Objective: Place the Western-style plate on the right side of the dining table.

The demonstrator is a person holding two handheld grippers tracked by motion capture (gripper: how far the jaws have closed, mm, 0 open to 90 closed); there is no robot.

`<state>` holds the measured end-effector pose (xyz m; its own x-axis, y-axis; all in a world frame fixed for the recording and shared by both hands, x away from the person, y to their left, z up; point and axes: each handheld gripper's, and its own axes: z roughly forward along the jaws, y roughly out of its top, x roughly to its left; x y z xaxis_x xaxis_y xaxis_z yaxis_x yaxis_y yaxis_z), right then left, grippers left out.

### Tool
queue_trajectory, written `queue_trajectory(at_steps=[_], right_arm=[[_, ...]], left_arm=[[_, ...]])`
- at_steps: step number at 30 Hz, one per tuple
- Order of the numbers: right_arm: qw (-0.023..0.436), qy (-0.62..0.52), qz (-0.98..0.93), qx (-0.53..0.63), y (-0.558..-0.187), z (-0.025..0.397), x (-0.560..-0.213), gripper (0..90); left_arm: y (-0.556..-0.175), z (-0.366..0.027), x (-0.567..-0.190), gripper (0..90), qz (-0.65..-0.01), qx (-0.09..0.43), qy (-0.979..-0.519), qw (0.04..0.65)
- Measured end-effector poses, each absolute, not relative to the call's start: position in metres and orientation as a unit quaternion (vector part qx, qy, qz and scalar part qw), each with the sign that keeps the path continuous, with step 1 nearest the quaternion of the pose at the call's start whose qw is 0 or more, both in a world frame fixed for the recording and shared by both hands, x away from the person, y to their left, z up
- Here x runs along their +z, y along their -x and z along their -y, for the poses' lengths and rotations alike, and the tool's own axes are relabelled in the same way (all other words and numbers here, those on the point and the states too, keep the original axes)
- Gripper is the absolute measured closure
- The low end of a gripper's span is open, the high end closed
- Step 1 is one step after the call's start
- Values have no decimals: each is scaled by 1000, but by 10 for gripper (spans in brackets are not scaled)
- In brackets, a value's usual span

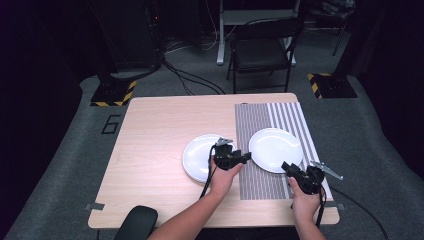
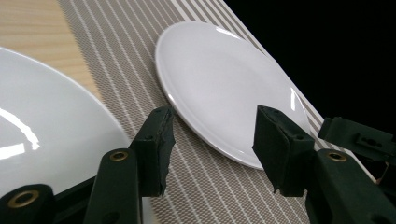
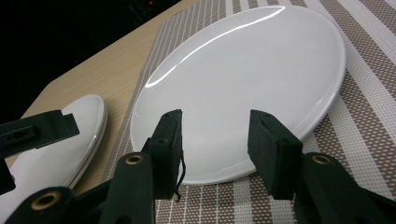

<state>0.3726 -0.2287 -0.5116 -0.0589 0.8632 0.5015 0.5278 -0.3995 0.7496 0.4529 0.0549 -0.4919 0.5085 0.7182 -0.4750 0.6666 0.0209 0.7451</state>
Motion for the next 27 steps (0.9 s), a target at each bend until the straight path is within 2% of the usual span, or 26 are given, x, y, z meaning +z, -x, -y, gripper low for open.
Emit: queue_trajectory(at_steps=[10,27], right_arm=[[156,-643,-551,509,-377,213,-505,536],[153,-606,-588,514,-375,194,-499,527]], left_arm=[[-452,-92,-483,459,-496,55,-698,514],[-449,-146,-481,449,-507,75,-696,503]])
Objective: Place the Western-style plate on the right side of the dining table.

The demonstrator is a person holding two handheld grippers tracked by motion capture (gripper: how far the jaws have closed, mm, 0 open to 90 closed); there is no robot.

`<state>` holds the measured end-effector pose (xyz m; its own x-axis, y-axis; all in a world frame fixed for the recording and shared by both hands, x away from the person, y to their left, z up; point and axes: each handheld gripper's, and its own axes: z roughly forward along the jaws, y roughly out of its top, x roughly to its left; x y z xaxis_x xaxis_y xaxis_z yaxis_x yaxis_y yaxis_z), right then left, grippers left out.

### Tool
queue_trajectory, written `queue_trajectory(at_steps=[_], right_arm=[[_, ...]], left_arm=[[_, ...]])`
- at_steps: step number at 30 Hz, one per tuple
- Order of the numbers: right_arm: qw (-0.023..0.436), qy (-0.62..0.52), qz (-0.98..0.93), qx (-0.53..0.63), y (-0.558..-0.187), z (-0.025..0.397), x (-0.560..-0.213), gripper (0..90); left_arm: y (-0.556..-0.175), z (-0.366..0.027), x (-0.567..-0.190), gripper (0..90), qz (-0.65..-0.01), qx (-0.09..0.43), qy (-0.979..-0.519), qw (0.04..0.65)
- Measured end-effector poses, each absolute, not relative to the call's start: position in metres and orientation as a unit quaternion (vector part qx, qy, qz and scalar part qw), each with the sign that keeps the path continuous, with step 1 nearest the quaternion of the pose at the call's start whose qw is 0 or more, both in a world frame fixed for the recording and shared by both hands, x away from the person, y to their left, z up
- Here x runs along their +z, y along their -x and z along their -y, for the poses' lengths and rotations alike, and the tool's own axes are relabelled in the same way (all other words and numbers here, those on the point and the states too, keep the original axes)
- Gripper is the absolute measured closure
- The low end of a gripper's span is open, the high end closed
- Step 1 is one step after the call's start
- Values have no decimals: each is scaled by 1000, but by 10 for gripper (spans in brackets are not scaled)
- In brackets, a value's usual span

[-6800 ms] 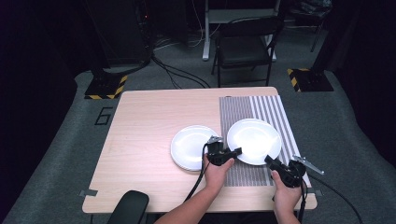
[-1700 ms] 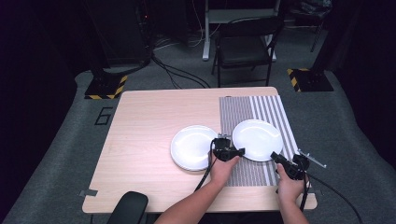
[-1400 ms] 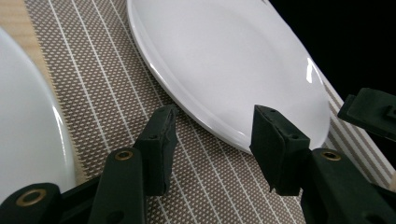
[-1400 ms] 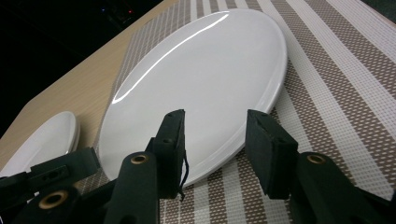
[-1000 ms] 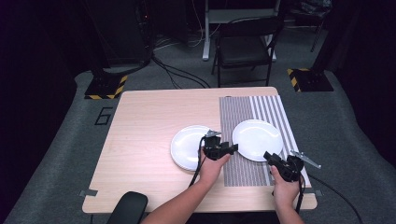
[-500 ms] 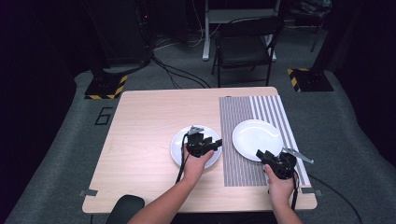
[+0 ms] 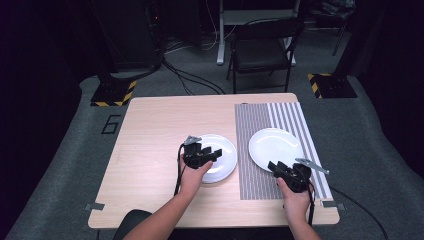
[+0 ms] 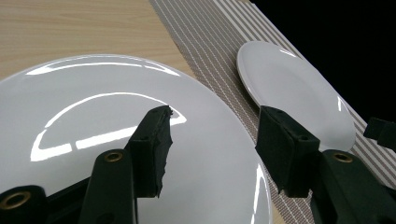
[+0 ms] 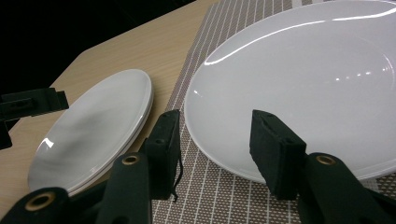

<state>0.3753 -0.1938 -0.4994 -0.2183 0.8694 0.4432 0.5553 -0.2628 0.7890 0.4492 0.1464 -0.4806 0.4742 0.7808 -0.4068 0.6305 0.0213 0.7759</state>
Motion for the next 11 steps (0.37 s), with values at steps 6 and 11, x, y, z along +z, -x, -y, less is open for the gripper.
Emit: queue_trajectory(at_steps=[6,11], right_arm=[[151,-604,-592,512,-374,190,-500,521],[161,-586,-608,511,-372,183,-499,499]], left_arm=[[-448,-164,-479,440,-506,77,-693,508],[-449,-185,-484,422,-522,66,-678,513]])
